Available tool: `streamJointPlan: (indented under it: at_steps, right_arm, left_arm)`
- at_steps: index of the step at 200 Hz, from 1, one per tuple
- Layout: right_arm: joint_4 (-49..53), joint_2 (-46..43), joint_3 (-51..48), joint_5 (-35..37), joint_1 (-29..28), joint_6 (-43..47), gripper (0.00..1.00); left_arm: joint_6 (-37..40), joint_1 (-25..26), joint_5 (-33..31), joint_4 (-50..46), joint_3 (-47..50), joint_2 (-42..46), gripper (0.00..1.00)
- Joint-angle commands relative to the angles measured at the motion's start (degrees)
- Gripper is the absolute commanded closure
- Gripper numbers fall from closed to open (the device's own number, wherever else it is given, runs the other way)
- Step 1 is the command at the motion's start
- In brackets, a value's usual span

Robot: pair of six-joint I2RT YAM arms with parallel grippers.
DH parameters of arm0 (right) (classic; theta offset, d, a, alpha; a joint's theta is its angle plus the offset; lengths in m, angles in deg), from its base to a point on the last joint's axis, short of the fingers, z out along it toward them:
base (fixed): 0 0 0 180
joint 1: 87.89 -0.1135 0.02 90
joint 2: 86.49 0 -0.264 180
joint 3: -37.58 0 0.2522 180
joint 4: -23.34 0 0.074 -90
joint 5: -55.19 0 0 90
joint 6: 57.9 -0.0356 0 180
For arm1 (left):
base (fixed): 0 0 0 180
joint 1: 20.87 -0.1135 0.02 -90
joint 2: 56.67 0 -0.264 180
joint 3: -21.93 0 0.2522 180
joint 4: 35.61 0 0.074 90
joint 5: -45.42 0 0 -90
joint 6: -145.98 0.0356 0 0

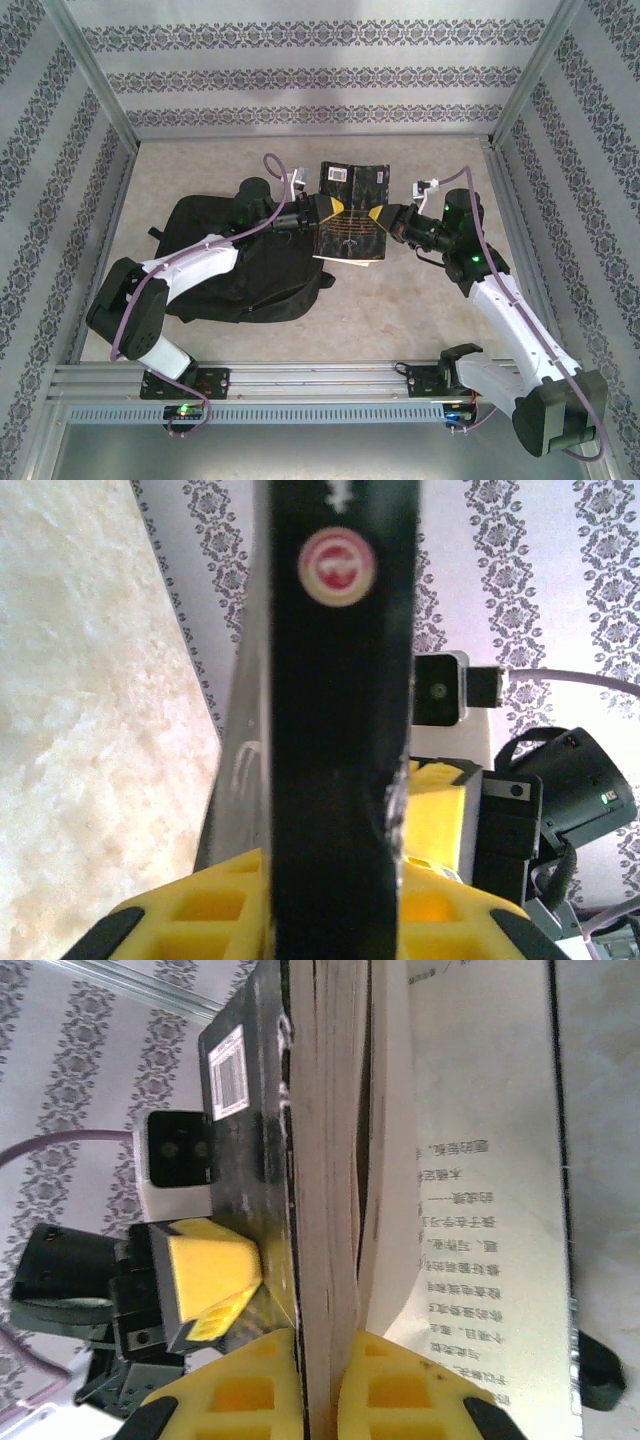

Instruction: Pack the student bag

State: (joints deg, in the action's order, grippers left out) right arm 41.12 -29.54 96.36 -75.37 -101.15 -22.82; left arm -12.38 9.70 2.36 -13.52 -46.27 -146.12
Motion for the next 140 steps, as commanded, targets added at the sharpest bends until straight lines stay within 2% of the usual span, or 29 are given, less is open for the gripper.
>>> streamJointPlan:
  at_steps: [1,19,28,42,52,76,99,140]
  right_arm:
    - [6.39,0.30,2.50,2.35,-0.19,5.15,0.80]
    - [7.72,0.29,2.19,4.52,-0.33,5.37,0.46]
    - [8.46,-0.23,1.66,6.65,-0.73,4.92,0.28]
    - [7.01,-1.18,-0.08,8.69,-1.74,3.14,0.12]
    - [5.72,-1.91,-1.57,9.88,-2.76,1.14,0.06]
    - [-4.37,-3.23,-6.92,10.56,-6.65,-6.96,0.02]
    - [-24.11,-4.87,-15.35,13.75,-10.22,-18.65,0.02]
    - [-37.89,-3.66,-18.56,20.95,-15.35,-25.85,0.02]
  left_arm:
    - [-0.82,-0.33,1.54,7.51,0.51,1.94,0.88]
    - [-0.85,-0.44,-0.04,7.96,0.88,2.87,0.99]
    - [-0.87,-0.49,-1.51,8.39,1.29,3.60,1.00]
    - [-0.89,-0.46,-4.35,8.88,1.88,4.91,1.00]
    - [-0.72,-0.46,-6.61,9.03,2.30,6.01,1.00]
    - [-1.40,-0.26,-13.81,10.95,4.03,8.50,1.00]
    - [-1.69,0.47,-21.53,13.18,5.69,10.83,1.00]
    - [-1.73,1.81,-28.91,13.74,5.96,13.32,1.00]
